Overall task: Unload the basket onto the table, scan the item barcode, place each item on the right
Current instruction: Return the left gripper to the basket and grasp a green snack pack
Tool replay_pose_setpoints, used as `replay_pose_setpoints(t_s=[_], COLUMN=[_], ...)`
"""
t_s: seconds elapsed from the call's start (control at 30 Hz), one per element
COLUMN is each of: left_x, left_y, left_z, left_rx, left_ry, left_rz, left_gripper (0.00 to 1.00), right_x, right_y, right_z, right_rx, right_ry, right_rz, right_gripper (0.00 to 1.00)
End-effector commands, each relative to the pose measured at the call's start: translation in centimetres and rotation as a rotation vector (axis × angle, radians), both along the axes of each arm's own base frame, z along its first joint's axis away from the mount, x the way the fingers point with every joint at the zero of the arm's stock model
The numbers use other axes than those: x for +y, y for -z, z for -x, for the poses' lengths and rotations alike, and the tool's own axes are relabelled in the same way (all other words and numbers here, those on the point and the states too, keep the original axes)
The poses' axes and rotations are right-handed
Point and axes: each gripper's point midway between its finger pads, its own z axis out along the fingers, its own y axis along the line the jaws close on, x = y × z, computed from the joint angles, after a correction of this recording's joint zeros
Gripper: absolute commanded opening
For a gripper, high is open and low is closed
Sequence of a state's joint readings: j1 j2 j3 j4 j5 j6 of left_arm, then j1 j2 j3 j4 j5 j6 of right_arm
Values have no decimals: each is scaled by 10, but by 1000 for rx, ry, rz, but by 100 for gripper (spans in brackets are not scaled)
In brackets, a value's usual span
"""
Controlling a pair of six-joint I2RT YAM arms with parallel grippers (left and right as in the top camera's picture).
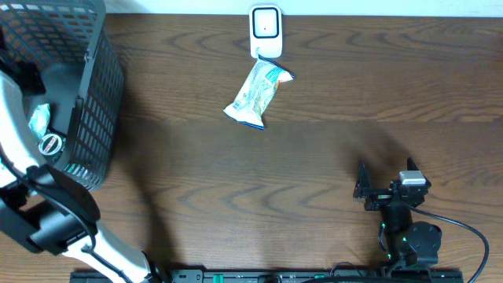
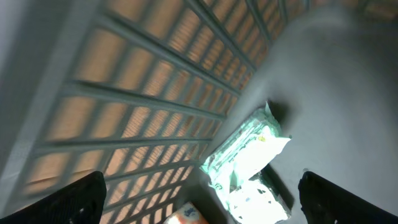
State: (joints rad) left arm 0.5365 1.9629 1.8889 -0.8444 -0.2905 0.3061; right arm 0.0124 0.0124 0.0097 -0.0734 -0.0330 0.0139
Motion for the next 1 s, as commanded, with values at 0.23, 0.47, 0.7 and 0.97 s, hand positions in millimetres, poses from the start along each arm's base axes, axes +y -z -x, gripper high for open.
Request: replay_pose_setpoints(t_s=[0.23,0.47,0.7,0.97], left_x=[4,4,7,16], left_y=[81,110,138,152], left_z=[-3,-3,-8,-11], left_rx=[256,349,368,356], left_ry=[164,243,249,226], left_rz=[44,61,73,74], left_gripper=[84,84,80,57], right_x=[-3,-3,-3,-3], right_y=[1,1,1,1], right_z=[0,0,0,0], right_rx=[0,0,0,0], right_ry=[14,14,14,14], right_rz=[0,0,0,0], right_gripper=[99,99,99,99])
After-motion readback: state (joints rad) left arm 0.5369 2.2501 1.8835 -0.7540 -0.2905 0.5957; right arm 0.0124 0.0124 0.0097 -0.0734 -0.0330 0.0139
